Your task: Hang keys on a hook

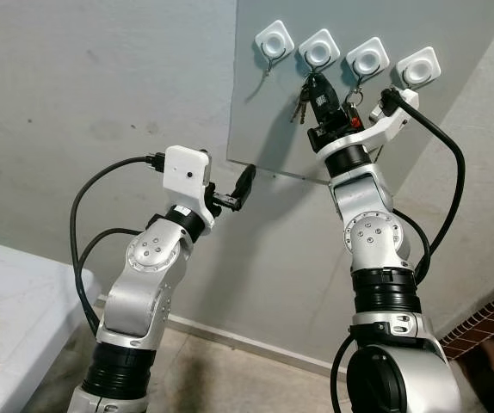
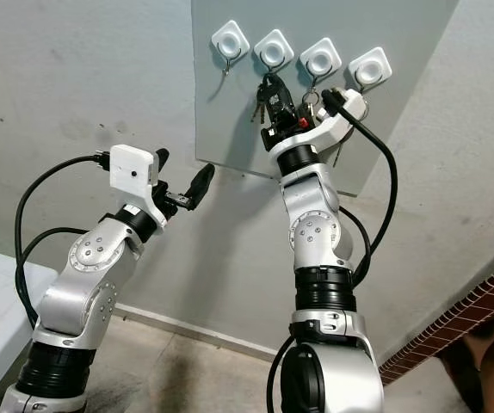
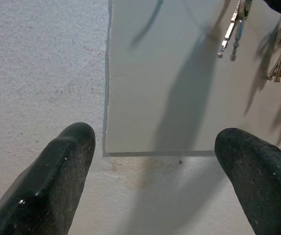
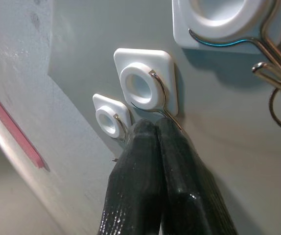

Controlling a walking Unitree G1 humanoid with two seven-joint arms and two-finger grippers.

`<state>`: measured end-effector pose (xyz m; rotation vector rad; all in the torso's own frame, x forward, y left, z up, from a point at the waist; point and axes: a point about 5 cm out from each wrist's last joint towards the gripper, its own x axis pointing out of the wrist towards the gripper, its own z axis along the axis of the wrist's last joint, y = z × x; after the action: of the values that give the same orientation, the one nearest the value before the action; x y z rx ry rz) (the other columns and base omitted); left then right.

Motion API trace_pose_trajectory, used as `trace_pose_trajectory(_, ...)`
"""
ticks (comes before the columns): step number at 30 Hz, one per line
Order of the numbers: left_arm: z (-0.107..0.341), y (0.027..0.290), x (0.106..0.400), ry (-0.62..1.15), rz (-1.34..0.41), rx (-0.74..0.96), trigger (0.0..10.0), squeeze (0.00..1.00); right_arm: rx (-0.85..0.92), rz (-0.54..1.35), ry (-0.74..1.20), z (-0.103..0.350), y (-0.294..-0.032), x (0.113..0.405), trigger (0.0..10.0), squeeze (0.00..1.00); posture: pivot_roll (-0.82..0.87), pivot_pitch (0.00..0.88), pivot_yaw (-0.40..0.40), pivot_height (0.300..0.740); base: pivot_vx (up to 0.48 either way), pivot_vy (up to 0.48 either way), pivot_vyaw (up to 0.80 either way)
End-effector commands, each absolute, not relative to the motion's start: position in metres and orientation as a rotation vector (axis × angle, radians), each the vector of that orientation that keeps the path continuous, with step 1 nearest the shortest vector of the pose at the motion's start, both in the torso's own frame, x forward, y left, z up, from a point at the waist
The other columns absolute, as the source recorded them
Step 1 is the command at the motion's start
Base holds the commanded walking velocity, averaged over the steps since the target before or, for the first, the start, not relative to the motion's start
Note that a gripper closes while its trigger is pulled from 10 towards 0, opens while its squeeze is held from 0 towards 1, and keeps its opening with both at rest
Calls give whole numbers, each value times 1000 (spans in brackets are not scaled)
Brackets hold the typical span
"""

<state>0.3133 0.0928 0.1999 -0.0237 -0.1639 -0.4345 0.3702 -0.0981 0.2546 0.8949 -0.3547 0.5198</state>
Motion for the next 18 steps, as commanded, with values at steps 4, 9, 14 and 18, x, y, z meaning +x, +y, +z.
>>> trace_pose_trajectory(4,205,94,311,-180,-426,-16,10000,0,857,608,-370,256,-88,362,10000,0,-18,16,-77,740,0,0,0)
trace_pose_trajectory(9,204,95,311,-178,-420,-12,10000,0,888,754,-452,269,-81,348,10000,0,-18,19,-77,740,0,0,0)
trace_pose_trajectory(14,204,96,311,-176,-415,-13,10000,0,875,757,-447,269,-80,347,10000,0,-18,19,-77,740,0,0,0)
trace_pose_trajectory(18,204,96,311,-176,-412,-14,10000,0,886,728,-432,267,-83,350,10000,0,-16,26,-81,740,0,0,0)
